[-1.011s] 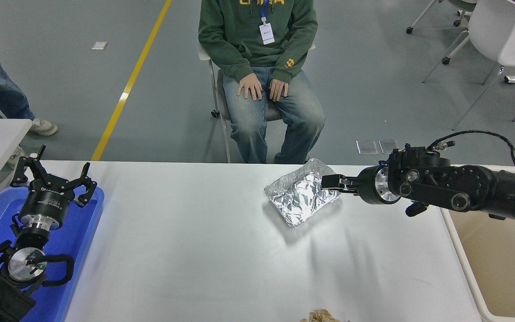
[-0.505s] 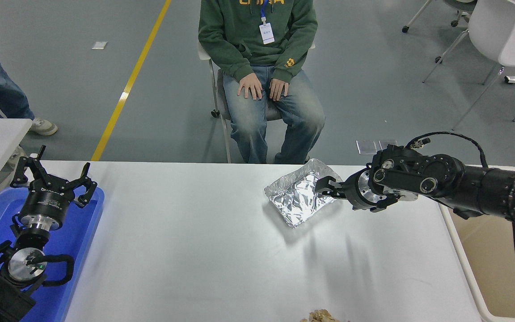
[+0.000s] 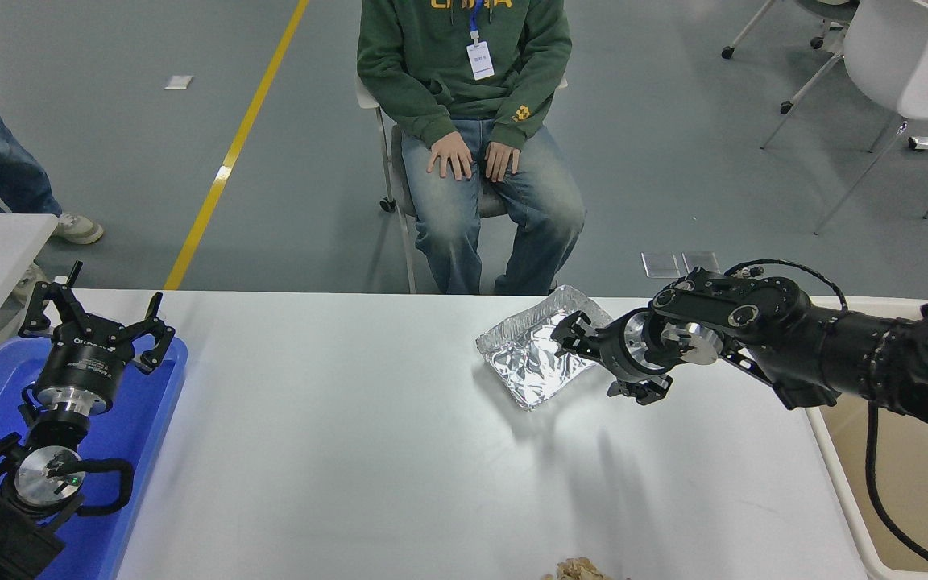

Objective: Clean the table surface

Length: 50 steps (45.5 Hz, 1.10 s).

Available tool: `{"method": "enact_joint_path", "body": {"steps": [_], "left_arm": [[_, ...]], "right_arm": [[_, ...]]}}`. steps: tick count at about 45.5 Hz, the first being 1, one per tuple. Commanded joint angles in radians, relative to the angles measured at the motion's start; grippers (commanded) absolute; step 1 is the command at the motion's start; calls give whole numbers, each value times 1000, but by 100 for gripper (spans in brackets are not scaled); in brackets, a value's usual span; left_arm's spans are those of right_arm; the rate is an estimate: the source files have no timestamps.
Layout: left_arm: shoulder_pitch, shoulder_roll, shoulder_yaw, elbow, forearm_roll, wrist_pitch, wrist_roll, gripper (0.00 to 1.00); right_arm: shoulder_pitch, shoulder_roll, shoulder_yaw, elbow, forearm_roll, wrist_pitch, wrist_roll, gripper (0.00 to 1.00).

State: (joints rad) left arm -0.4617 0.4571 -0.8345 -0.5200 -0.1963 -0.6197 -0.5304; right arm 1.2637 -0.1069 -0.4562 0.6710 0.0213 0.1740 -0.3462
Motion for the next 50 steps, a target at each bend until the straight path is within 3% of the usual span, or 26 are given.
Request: {"method": "enact_joint_path", "body": {"steps": [1,44,50], "left_arm": [[0,0,0,0,0,0,0,100],[0,0,0,0,0,0,0,100],[0,0,0,0,0,0,0,100]], "right_arm": [[-26,50,1,-76,42,-4,-7,90],[-110,107,56,-287,26,-19,-7,87],[-124,107,54,-338,20,-17,-2,83]]}}
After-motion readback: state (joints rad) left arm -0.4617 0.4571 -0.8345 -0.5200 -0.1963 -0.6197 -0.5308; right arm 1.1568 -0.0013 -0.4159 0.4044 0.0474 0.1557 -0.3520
